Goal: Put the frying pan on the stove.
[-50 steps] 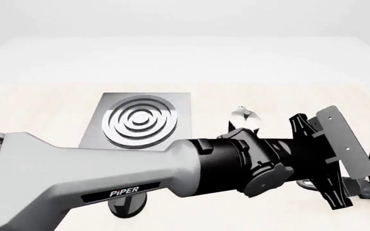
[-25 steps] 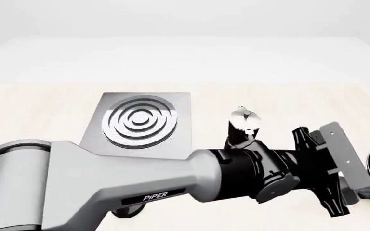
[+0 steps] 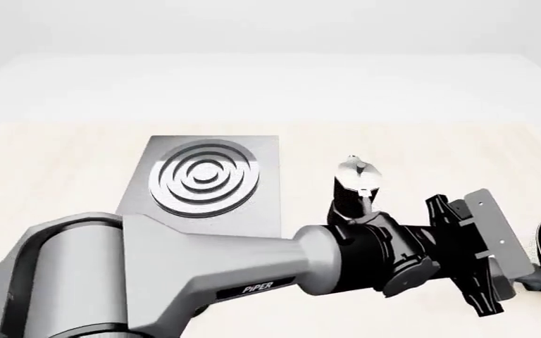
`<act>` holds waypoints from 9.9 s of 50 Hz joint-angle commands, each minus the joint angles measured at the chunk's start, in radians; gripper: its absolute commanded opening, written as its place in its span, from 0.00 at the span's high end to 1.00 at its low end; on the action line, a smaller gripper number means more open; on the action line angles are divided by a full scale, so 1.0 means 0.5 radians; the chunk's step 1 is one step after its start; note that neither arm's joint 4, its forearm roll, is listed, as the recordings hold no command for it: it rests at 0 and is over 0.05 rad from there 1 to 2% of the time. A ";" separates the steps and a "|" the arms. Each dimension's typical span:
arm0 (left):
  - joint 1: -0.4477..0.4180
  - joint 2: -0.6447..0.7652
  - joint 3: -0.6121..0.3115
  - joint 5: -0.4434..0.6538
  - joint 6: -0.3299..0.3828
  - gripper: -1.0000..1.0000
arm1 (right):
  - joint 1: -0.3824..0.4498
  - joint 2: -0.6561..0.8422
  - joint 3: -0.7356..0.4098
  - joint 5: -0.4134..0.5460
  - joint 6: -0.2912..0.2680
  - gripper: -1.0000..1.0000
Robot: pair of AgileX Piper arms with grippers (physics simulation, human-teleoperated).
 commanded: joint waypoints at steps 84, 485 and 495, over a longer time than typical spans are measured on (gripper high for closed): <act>0.044 0.524 -0.444 0.048 -0.137 0.00 | -0.047 0.000 0.038 0.000 0.050 0.00; 1.956 -2.544 3.445 -1.017 -0.354 1.00 | -0.043 0.000 -0.064 0.000 -0.202 0.00; 1.960 -2.369 3.445 -1.148 -0.350 1.00 | -0.043 0.000 -0.064 0.000 -0.204 0.00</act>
